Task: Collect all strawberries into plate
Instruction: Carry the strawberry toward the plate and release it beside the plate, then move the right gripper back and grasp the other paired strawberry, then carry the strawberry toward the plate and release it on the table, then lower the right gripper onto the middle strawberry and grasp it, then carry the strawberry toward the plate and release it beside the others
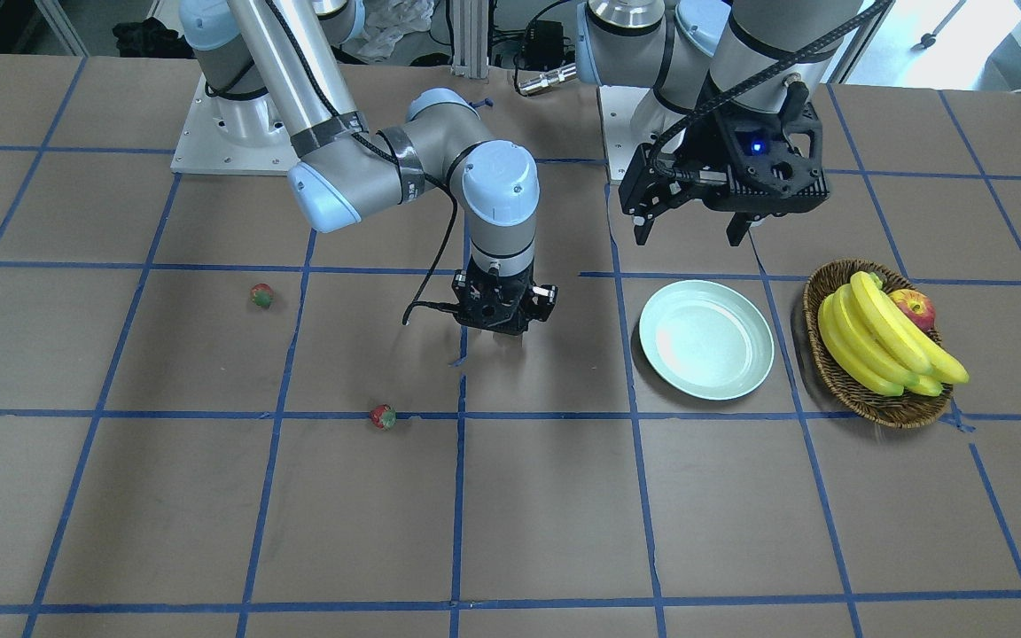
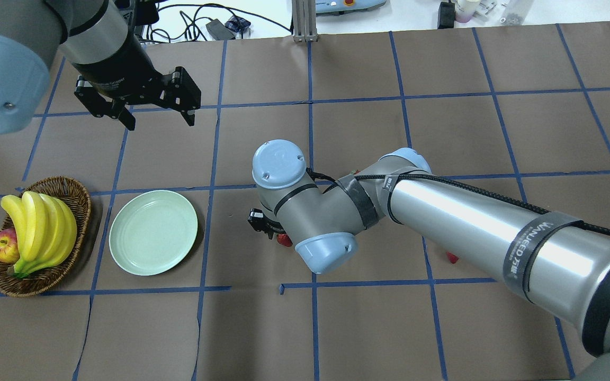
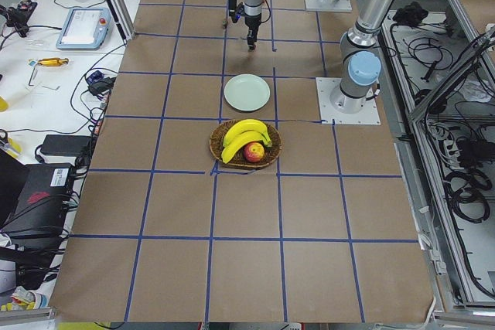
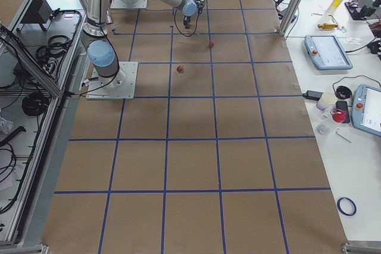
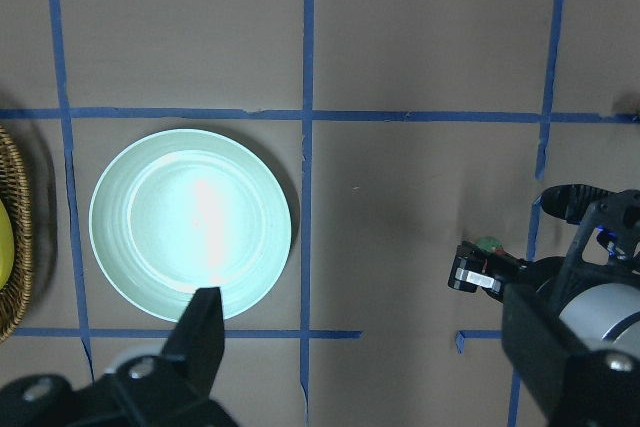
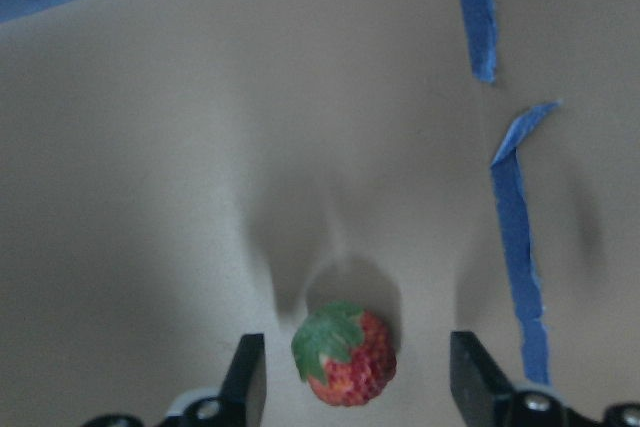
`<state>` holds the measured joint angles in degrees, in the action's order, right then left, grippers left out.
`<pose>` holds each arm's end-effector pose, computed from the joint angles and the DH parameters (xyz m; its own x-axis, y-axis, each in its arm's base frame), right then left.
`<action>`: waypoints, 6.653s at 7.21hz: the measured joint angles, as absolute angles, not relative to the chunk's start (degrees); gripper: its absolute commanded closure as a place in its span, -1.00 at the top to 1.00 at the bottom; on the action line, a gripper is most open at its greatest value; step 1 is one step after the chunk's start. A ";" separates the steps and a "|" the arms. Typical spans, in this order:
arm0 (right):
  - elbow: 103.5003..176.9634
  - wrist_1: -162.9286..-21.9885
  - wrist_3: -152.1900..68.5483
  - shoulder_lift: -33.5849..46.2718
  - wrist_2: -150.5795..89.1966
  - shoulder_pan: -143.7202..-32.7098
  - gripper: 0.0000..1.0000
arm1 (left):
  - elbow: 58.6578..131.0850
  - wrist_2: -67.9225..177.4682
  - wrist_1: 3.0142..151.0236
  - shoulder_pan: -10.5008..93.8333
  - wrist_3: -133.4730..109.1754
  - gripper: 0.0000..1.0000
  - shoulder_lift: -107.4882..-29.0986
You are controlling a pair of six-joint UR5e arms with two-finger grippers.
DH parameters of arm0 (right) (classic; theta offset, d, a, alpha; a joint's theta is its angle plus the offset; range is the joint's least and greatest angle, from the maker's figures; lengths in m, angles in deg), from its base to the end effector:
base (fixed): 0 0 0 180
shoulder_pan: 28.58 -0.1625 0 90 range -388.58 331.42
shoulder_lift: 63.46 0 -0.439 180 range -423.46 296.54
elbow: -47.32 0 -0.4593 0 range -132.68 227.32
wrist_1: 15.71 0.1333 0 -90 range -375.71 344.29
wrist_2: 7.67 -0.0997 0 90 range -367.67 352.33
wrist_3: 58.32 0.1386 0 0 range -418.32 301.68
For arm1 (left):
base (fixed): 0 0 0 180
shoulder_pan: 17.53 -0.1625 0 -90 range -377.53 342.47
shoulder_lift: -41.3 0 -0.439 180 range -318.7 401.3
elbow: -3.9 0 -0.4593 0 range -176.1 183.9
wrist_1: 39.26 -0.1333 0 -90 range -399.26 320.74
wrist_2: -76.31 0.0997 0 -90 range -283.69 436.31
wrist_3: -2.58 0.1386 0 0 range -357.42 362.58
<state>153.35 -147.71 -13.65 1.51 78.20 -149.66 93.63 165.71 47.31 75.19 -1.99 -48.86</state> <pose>0.4500 -0.4690 0.1220 -0.9699 0.2351 -0.0627 0.2330 0.9717 0.0390 -0.1616 -0.5616 0.4702 -0.9994 -0.0315 0.0153 -0.0324 0.9976 -0.0607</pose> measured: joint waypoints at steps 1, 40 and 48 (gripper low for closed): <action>153.45 -146.73 -16.45 2.99 78.31 -148.34 1.00 | 93.64 165.77 47.31 75.19 -1.97 1.00 -48.82; 148.43 -144.92 -36.95 -2.44 80.90 -130.19 -1.00 | 94.31 165.45 47.40 75.41 -1.99 1.00 -49.07; 147.62 -144.77 -14.20 3.64 72.73 -142.95 -1.00 | 94.26 165.69 47.40 75.81 -1.99 1.00 -49.05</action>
